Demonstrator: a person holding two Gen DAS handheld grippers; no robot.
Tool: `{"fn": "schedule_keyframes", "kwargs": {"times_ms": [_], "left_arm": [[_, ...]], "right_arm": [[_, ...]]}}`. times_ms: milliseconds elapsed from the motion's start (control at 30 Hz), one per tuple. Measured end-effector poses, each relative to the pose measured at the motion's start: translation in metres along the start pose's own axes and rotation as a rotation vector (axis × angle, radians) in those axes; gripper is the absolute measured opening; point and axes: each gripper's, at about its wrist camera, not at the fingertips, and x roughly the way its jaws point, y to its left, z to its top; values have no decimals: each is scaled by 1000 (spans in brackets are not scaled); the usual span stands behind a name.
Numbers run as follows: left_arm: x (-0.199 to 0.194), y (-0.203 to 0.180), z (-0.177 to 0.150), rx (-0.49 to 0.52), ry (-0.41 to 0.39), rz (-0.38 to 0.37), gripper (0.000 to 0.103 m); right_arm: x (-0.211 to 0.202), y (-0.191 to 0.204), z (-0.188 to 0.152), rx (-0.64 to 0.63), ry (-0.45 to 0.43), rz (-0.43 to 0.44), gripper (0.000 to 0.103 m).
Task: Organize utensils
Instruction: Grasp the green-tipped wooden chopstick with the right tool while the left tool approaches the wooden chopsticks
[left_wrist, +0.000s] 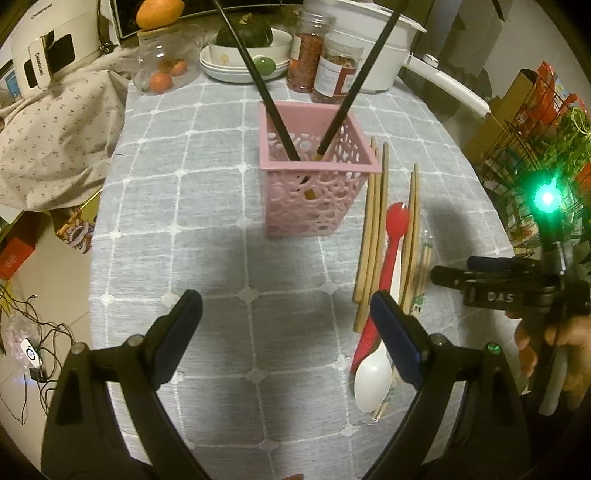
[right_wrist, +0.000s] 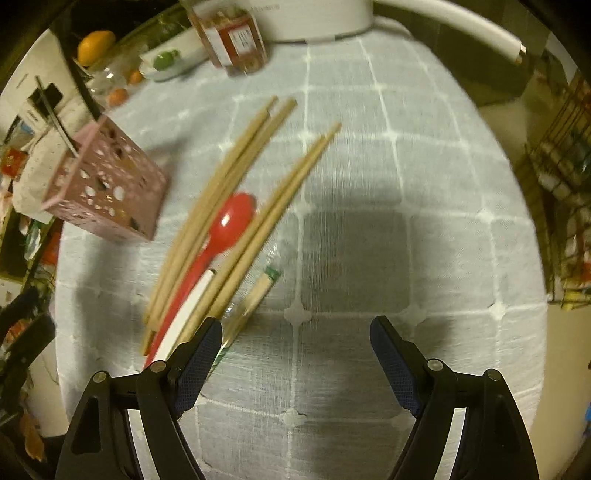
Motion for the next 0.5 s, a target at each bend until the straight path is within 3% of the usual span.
{"fn": "schedule_keyframes", "kwargs": {"times_ms": [433, 500], "left_arm": [[1, 2, 0, -5, 13, -13, 92], [1, 2, -1, -7, 12, -13, 92]], "right_arm": [[15, 29, -14, -75, 5, -116, 85], [17, 39, -21, -117, -8, -149, 76]]}}
